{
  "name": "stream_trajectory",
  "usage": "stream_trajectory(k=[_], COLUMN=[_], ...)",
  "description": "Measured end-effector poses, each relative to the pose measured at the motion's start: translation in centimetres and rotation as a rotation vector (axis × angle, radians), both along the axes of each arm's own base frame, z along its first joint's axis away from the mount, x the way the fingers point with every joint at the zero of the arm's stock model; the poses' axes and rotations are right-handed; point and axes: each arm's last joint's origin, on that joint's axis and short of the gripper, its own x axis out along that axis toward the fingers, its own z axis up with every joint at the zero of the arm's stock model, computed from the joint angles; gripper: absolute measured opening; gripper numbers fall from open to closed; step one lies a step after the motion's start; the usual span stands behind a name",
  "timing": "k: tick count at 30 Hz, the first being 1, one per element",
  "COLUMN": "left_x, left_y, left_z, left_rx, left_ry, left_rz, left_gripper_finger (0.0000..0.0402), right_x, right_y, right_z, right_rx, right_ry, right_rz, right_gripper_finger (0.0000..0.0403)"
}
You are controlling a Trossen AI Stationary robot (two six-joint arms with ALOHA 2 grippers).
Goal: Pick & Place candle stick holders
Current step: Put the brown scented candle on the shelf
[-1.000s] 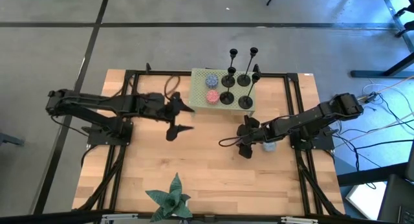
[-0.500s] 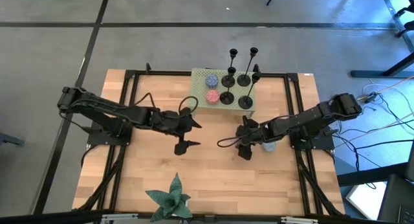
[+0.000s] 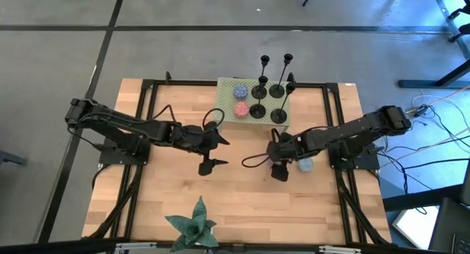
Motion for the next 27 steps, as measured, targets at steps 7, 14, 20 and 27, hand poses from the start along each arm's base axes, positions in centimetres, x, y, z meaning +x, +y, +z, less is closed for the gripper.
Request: stream_trajectory(k=[7,14,20,27], left_x=[0.00,0.00,0.00,-0.05], left_y=[0.00,0.00,0.00,0.00], left_z=[0.00,0.00,0.00,-0.09], left_rx=[0.001,-0.001,0.000,0.001], left_ry=[0.000,0.000,0.001,0.011], left_rz=[-0.001,-0.001,-0.002,-0.003], left_gripper_finger=[0.0340,0.0340,0.0340,0.0340], right_x=[0.01,0.52,0.76,0.94], right_y=[-0.05,0.07,0.22,0.04], right_z=[0.02,0.28,0.40,0.44], right_rx=[-0.023,-0.010,0.040,0.003], right_ry=[-0.004,-0.063,-0.087,-0.115], right_rz=[0.016,0.014,-0.016,-0.090], right_gripper_finger=[0.0305,0.0305,0.0305,0.0305])
